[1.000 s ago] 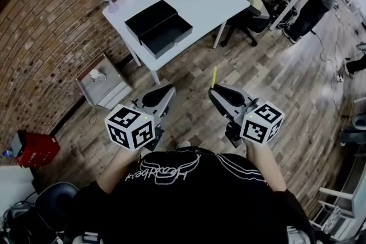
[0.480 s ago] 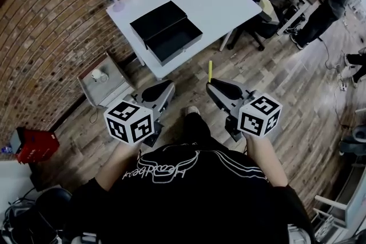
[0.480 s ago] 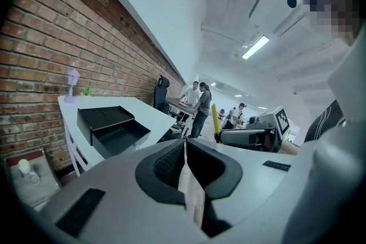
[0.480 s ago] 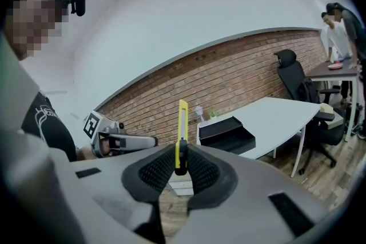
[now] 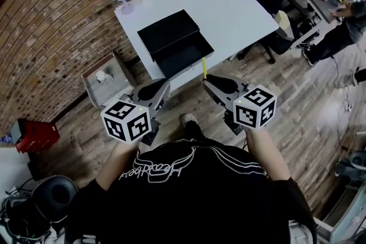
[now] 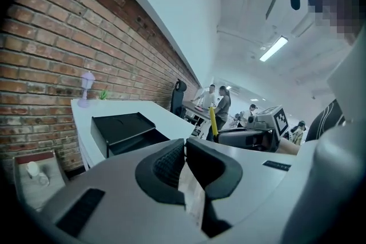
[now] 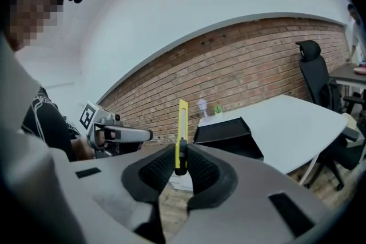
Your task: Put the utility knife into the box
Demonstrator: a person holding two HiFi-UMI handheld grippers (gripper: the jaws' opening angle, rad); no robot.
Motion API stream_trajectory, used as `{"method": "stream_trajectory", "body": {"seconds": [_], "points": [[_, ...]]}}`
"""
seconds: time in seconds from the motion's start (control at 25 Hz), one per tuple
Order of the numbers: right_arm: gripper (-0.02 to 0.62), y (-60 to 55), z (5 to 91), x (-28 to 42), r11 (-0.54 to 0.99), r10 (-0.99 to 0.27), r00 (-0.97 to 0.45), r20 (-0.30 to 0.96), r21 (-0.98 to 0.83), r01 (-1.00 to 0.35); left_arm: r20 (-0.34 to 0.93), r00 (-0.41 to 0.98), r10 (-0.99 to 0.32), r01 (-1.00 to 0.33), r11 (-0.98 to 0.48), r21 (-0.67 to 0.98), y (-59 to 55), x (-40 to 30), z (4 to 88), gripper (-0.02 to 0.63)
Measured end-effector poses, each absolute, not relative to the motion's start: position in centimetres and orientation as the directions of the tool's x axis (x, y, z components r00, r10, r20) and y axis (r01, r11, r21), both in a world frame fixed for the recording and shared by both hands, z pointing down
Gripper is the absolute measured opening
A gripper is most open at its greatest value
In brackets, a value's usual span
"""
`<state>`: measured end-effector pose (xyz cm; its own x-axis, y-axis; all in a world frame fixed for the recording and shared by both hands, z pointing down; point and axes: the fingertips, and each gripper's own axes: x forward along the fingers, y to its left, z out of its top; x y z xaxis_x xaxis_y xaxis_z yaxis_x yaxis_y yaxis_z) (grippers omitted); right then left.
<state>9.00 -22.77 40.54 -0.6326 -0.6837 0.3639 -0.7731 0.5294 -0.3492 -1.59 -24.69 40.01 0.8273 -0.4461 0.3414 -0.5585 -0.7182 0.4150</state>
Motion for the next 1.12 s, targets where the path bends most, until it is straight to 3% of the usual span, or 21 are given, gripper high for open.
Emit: {"method": "stream_trajectory", "body": {"seconds": [0.56, 1.12], "points": [[0.066, -34.4, 45.2, 9.5, 0.698, -0.514, -0.648, 0.562, -0.165, -0.697, 0.379, 0.729, -0.57, -0.683, -0.581, 0.442, -33.7, -2.1, 42.1, 0.037], [0.066, -37.5, 55.3, 7.2, 0.891, -0.213, -0.555, 0.804, -0.073, -0.447, 0.415, 0.621, -0.665, -0.776, -0.445, 0.447, -35.6, -5.1, 44.9, 0.037]]}}
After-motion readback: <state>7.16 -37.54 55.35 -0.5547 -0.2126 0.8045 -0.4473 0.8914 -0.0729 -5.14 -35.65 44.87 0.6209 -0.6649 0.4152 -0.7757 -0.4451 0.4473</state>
